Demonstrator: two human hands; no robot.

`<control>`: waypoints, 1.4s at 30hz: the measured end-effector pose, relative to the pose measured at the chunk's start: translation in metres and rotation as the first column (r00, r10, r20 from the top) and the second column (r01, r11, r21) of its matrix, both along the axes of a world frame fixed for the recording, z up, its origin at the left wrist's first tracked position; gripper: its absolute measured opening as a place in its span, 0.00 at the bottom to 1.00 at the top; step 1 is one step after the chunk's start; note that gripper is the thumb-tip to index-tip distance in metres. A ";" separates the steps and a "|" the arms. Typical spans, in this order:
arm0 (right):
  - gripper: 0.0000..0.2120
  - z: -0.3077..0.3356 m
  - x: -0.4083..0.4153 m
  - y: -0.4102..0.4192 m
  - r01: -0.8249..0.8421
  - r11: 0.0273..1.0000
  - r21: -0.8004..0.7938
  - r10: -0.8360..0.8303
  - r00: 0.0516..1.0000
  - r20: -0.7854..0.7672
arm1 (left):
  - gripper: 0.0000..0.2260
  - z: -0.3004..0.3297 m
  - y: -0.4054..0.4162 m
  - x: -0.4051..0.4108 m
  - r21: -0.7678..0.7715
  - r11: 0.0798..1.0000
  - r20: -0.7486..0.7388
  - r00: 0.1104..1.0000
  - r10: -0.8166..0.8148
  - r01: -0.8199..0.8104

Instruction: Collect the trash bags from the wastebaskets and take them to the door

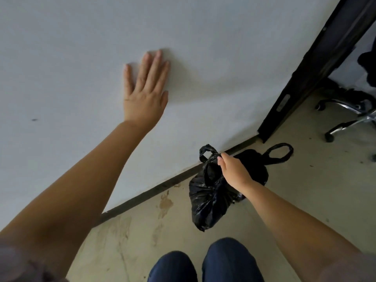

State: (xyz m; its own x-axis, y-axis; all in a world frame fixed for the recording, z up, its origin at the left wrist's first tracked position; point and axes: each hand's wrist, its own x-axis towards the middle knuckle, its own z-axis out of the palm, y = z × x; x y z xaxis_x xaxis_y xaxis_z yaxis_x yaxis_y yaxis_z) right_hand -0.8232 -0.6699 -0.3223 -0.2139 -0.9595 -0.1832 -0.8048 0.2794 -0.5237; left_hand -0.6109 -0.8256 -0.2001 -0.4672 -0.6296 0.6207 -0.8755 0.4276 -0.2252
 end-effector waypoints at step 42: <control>0.23 0.298 -0.005 0.029 -0.074 0.950 0.304 0.115 0.986 -0.121 | 0.23 0.200 0.082 0.023 0.914 0.406 0.005 1.000 -0.008 -0.001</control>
